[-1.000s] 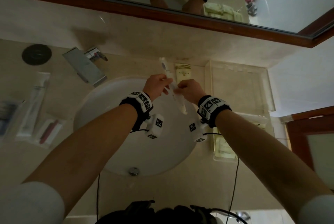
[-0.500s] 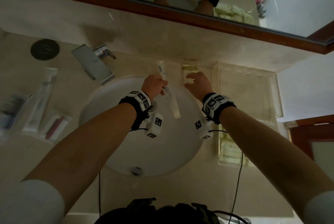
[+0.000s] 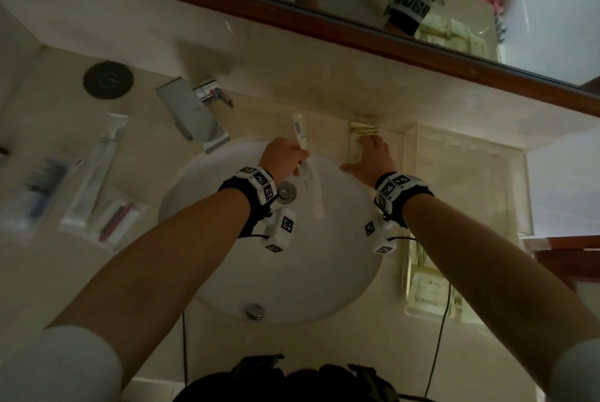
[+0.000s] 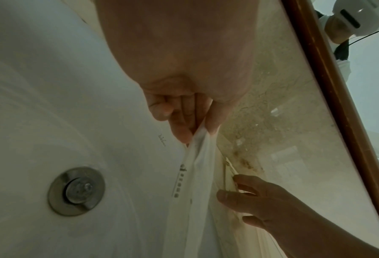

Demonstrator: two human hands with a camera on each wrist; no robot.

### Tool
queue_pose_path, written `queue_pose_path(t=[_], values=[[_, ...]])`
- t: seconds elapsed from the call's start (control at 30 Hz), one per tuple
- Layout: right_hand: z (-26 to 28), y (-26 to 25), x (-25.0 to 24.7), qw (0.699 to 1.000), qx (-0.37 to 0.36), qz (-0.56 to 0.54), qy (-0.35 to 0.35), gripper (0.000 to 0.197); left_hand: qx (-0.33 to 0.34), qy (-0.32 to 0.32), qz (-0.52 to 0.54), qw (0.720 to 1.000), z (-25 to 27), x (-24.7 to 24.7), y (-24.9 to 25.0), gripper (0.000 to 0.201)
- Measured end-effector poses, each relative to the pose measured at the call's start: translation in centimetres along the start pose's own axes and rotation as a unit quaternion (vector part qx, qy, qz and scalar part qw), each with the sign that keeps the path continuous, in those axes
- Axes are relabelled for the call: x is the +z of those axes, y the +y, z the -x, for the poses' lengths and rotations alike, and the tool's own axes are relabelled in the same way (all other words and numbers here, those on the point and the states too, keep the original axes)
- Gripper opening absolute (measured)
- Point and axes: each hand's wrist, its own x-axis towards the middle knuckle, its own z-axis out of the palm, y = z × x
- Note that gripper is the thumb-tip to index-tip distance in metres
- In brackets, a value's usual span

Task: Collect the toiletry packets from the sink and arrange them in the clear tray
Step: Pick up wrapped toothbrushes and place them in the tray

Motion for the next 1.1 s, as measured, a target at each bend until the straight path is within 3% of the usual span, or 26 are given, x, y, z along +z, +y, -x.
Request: queue_pose_path(t=[0.2, 0.47, 0.7, 0.97, 1.1], values=[[0.4, 0.0, 0.8, 1.000, -0.014, 0.012, 0.025, 0.079, 0.001, 0.007, -0.030, 1.000, 0.3, -0.1, -0.4, 0.025], [1.6, -0.3, 1.2, 0.998, -0.015, -0.013, 0.057, 0.051, -0.001, 0.016, -0.021, 1.000, 0.7, 0.1, -0.9, 0.026], [2.5, -0.7, 1.2, 0.999, -0.019, 0.039, 0.030, 0.063, 0.004, 0.019, -0.031, 0.999, 1.3, -0.3, -0.7, 0.024], [2.5, -0.6, 1.2, 0.996, -0.036, 0.063, 0.059, 0.046, 0.002, 0.020, -0.042, 0.999, 1.6, -0.7, -1.0, 0.025], [2.6, -0.5, 1.3, 0.993, -0.042, 0.103, 0.042, 0.062, -0.001, 0.022, -0.041, 0.999, 1.7, -0.9, -1.1, 0.026]])
